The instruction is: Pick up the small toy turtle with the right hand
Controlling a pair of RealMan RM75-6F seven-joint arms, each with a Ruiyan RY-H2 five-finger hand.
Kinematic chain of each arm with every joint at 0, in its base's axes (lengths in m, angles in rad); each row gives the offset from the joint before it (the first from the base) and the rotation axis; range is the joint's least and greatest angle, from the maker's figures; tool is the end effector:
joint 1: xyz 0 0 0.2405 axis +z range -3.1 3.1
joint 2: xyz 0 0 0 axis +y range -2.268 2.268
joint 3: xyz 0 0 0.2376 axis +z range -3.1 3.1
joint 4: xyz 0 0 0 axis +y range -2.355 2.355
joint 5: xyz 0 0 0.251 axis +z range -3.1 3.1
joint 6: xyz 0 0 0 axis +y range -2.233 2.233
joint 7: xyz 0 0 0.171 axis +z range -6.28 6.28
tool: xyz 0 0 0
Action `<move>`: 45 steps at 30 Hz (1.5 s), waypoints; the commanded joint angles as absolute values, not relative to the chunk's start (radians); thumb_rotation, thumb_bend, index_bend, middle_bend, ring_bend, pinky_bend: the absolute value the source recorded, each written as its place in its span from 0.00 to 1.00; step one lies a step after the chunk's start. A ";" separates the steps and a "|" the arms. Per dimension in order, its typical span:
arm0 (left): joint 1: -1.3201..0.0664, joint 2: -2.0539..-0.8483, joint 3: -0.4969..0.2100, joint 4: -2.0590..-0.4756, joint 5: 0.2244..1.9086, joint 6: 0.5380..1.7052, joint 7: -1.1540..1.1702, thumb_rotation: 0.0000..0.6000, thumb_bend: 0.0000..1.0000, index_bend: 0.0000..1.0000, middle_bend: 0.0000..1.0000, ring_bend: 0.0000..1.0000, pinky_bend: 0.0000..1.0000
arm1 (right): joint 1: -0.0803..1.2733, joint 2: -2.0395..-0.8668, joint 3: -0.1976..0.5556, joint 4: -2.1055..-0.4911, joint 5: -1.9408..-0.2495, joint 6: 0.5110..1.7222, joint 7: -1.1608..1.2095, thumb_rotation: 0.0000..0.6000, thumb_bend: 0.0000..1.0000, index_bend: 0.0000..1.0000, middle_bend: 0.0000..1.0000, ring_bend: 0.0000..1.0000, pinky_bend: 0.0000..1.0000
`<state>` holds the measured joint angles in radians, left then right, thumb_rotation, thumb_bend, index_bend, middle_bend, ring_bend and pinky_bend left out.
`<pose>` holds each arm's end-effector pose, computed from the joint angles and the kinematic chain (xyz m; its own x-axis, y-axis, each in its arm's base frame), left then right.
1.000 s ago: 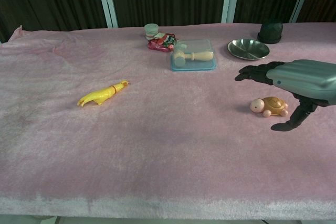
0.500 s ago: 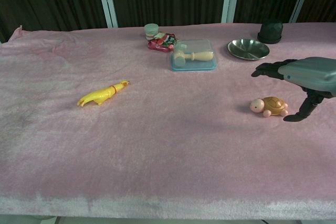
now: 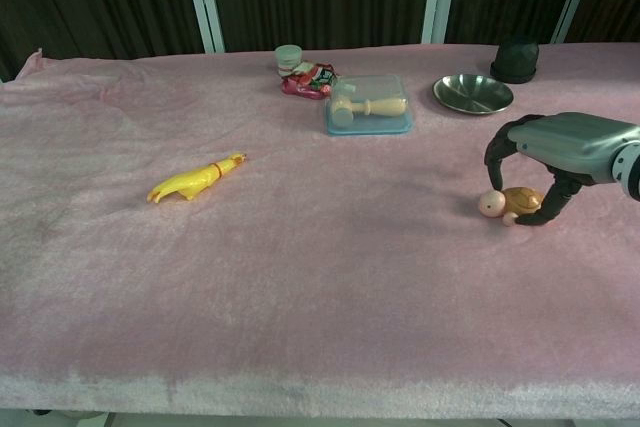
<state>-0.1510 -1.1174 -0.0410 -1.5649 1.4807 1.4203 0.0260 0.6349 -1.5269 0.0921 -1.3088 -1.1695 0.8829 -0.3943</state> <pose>-0.3158 0.2297 0.1098 0.4632 0.0418 0.8853 0.8860 -0.0465 -0.4614 -0.2274 -0.3561 -0.0638 0.6423 -0.3048 0.7032 -0.7636 -0.3335 0.5529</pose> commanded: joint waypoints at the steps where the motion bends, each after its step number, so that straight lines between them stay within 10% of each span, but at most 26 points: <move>1: -0.150 -1.117 -0.041 -1.565 1.480 1.422 0.026 1.00 0.45 0.00 0.00 0.00 0.04 | 0.638 -1.534 0.093 -1.298 -1.170 0.882 -0.392 1.00 0.31 0.58 0.34 0.14 0.11; 7: -0.147 -1.115 -0.041 -1.565 1.478 1.424 0.022 1.00 0.45 0.00 0.00 0.00 0.04 | 0.641 -1.549 0.088 -1.276 -1.152 0.870 -0.407 1.00 0.31 0.59 0.34 0.16 0.14; 20: -0.146 -1.114 -0.039 -1.562 1.488 1.427 0.012 1.00 0.45 0.00 0.00 0.00 0.04 | 0.622 -1.592 0.075 -1.230 -1.199 0.955 -0.442 1.00 0.35 0.99 0.67 0.61 0.69; 40: -0.149 -1.115 -0.041 -1.561 1.485 1.421 0.014 1.00 0.45 0.00 0.00 0.00 0.04 | 0.611 -1.606 0.079 -1.213 -1.211 0.981 -0.482 1.00 0.40 1.00 0.71 0.69 0.75; 43: -0.150 -1.115 -0.041 -1.562 1.483 1.418 0.016 1.00 0.45 0.00 0.00 0.00 0.04 | 0.613 -1.597 0.075 -1.218 -1.209 0.961 -0.477 1.00 0.40 0.84 0.66 0.62 0.70; 45: -0.151 -1.115 -0.042 -1.562 1.482 1.418 0.017 1.00 0.45 0.00 0.00 0.00 0.04 | 0.615 -1.585 0.074 -1.226 -1.211 0.941 -0.450 1.00 0.40 0.46 0.47 0.46 0.59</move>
